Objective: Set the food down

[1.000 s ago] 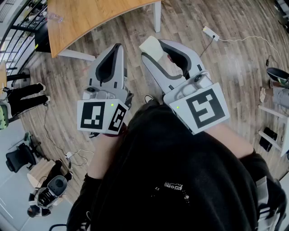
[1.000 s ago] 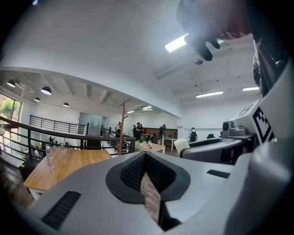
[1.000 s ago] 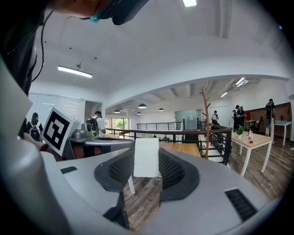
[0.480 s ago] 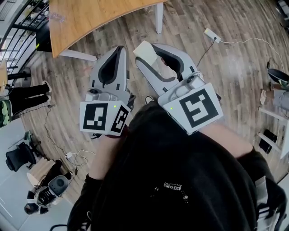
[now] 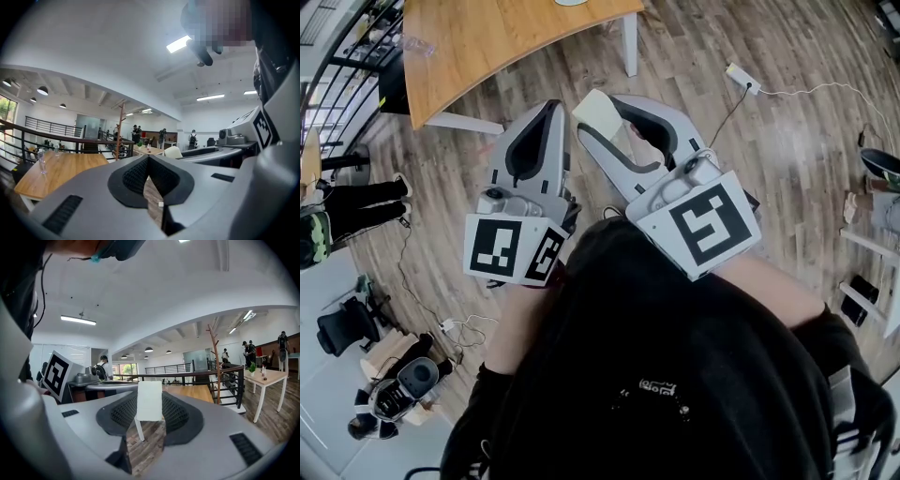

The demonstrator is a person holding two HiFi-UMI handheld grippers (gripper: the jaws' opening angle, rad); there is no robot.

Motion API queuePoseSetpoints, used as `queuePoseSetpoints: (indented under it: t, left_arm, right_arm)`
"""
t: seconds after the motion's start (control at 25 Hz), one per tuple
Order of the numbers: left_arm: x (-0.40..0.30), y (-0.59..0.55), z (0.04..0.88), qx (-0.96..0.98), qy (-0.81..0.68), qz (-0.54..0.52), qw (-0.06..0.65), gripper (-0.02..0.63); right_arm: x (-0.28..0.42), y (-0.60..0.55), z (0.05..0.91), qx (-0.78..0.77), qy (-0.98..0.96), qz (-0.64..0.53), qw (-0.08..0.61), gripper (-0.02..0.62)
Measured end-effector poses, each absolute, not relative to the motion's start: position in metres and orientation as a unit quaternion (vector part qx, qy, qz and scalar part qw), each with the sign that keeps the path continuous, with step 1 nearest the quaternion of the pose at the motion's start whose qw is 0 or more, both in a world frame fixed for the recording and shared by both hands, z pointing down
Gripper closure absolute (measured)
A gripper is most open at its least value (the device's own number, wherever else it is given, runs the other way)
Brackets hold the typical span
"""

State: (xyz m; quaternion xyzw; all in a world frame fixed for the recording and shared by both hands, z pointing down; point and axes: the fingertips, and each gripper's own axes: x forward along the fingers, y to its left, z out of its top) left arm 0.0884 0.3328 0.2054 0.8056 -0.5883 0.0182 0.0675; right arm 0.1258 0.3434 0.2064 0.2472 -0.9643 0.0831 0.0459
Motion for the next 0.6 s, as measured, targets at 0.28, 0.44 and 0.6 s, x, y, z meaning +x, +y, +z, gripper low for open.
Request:
queuePoseSetpoints:
  t: [0.28,0.44,0.6]
  left_arm:
    - [0.114,0.306,0.208,0.813,-0.578,0.032,0.07,0.603]
    - [0.126,0.301,0.21,0.811,-0.579,0.041,0.071,0.603]
    - [0.134,0.296,0.21,0.811,-0.579,0.047,0.071,0.603]
  right_arm:
    - [0.142,0.318,0.212,0.229,-0.968,0.1,0.039,0.428]
    - [0.154,0.313,0.213,0.222,-0.969,0.107,0.033,0.428]
    - [0.162,0.309,0.213,0.22,-0.969,0.112,0.028,0.428]
